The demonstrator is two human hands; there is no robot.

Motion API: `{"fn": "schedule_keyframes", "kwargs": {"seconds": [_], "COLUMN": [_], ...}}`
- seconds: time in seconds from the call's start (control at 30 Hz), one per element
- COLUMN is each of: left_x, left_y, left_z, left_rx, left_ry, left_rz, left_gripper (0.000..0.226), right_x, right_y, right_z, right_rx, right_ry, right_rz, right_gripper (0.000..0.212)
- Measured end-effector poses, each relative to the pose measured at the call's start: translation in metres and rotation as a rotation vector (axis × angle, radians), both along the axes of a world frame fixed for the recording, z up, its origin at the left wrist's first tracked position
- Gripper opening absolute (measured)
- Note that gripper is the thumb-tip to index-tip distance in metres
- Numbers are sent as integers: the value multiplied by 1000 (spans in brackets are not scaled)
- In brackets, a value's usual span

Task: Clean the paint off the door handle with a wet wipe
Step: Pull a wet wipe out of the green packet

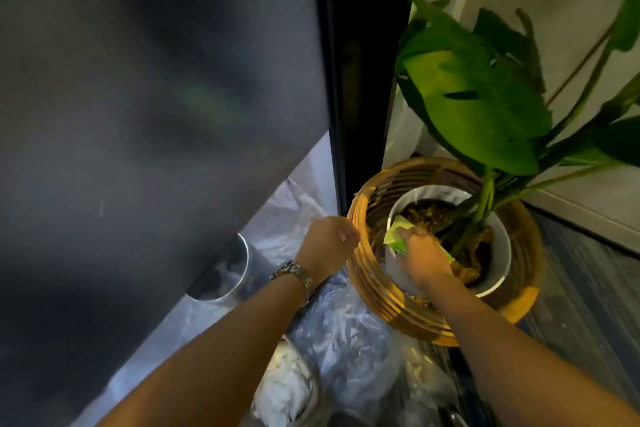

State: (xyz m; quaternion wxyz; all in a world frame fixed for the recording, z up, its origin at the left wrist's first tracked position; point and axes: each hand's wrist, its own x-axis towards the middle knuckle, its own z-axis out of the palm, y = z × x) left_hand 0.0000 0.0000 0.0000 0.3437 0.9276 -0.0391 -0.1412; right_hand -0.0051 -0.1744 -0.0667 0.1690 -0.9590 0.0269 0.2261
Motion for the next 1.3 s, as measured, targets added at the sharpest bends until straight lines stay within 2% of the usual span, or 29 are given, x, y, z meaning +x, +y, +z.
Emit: {"fn": "schedule_keyframes", "kwargs": {"seconds": [0.17, 0.33, 0.57, 0.63, 0.77, 0.9, 1.0, 1.07, 1.13, 1.2, 1.3], "left_x": [3, 1, -4, -7, -12, -15, -24, -34, -50, -65, -85], "left_y": [2, 5, 9, 11, 15, 22, 34, 44, 56, 68, 84], "left_z": [-11, -12, 1, 7, 23, 66, 107, 126, 142, 158, 189], "left_rx": [-1, 24, 17, 24, 32, -192, -403, -496, -594, -638, -670], "left_ry": [19, 45, 104, 174, 403, 557, 651, 648, 597, 520, 403], "left_rz": [-1, -20, 0, -1, 47, 239, 328, 395, 535, 631, 706], "left_gripper": [18, 19, 22, 24, 31, 46, 60, 62, 41, 32, 22], "right_x": [9, 12, 14, 7, -16, -35, -51, -62, -74, -83, -94], "right_y": [5, 5, 1, -1, 0, 28, 59, 77, 94, 106, 119], "right_z": [-14, -4, -3, 0, 20, 65, 115, 146, 170, 194, 228], "right_rx": [-72, -214, -220, -146, 156, 443, 605, 666, 672, 681, 709], "right_ry": [37, -84, -169, -228, -416, -634, -718, -816, -924, -913, -855], "right_rz": [1, 105, 200, 191, 112, 101, 181, 298, 494, 638, 687], "right_gripper": [46, 31, 21, 20, 9, 14, 20, 13, 7, 6, 9]}}
